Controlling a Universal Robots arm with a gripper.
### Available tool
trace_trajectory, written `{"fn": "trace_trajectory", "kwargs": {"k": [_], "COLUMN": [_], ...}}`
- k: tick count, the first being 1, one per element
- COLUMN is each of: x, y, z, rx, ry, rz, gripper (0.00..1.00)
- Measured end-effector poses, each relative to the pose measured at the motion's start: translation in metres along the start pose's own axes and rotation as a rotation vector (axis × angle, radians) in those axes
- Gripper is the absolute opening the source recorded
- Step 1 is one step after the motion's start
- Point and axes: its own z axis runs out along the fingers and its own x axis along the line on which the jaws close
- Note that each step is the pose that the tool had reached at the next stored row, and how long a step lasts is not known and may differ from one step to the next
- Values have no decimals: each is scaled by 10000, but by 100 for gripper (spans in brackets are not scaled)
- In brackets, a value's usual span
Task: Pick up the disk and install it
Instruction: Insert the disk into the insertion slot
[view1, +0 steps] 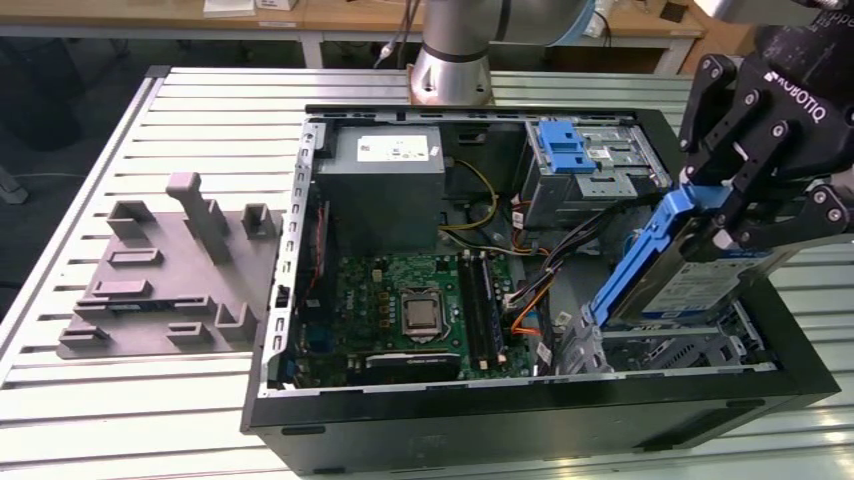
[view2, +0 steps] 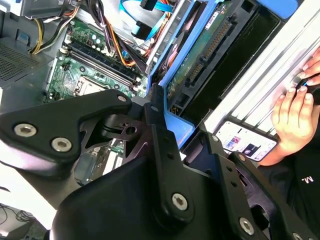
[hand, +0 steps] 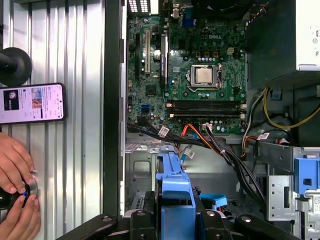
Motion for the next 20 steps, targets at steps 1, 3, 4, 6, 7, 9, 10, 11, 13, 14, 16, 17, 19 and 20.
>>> {"fn": "trace_trajectory", "kwargs": {"k": [1,3,4,6,7,9,10,11,13,14,16,17,19,20], "x": [0,0,0,0,0,1,1,1,1,1,1,1,1,0], "y": [0,-1,-1,-1,-2,-2,-2,-2,-2,-2,-2,-2,-2,-3], "z": [7,24,32,52,61,79,85,86,87,87,87,87,89,93], "rx": [0,0,0,0,0,0,0,0,0,0,0,0,0,0], "ry": [-1,-1,-1,-1,-1,-1,-1,0,1,1,0,0,-1,-2], "rz": [0,0,0,0,0,0,0,0,0,0,0,0,0,0], "gripper": [36,36,36,36,36,36,36,36,36,36,36,36,36,36]}}
